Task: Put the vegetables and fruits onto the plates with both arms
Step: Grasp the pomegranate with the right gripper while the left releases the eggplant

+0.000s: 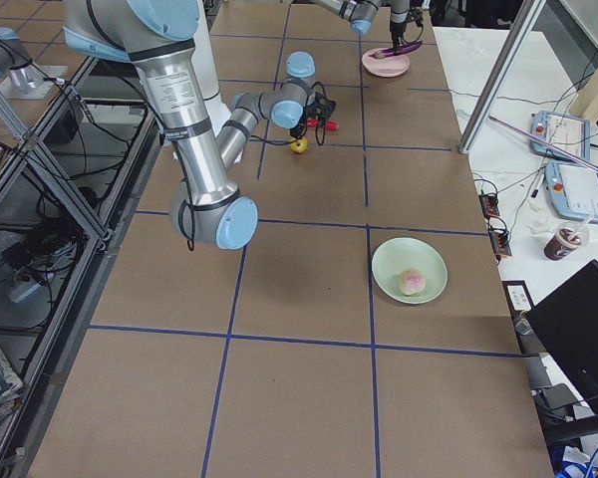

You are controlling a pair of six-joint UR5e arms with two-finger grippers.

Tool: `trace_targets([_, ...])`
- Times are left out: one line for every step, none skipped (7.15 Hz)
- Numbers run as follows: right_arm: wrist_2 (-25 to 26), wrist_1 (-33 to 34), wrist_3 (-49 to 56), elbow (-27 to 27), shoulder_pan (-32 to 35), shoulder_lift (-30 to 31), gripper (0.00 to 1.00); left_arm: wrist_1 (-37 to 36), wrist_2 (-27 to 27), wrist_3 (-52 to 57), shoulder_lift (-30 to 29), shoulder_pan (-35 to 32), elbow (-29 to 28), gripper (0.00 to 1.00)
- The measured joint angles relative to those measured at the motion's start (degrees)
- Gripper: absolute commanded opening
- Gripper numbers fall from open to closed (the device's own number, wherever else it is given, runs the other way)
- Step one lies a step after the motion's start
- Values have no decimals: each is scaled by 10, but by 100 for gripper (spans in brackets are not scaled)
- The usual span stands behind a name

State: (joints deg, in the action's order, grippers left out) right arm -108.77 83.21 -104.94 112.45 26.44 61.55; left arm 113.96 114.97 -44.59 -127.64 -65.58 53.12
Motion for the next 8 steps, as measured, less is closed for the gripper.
trace_targets([30, 28, -6, -6, -24, -18, 100, 16, 0, 0, -7, -2, -16, 100])
trace_targets([44, 39, -12, -22, -33, -33, 100, 22, 1, -3, -10, -2, -20, 100])
trace_targets([55, 43, -20, -56, -37, -57, 100, 23, 6, -6, -12, -3, -14, 100])
trace_targets([62, 53, -25, -89, -38, -78, 100, 21, 24, -16, -14, -4, -3, 100])
trace_targets([64, 73, -26, -104, -39, -91, 100, 22, 47, -38, -14, -4, 6, 100])
trace_targets([64, 95, -27, -113, -42, -99, 100, 24, 59, -55, -15, -4, 11, 100])
trace_targets([63, 109, -31, -122, -47, -103, 100, 24, 64, -66, -15, -4, 14, 100])
trace_targets([61, 125, -40, -133, -50, -109, 100, 25, 66, -78, -15, -3, 16, 100])
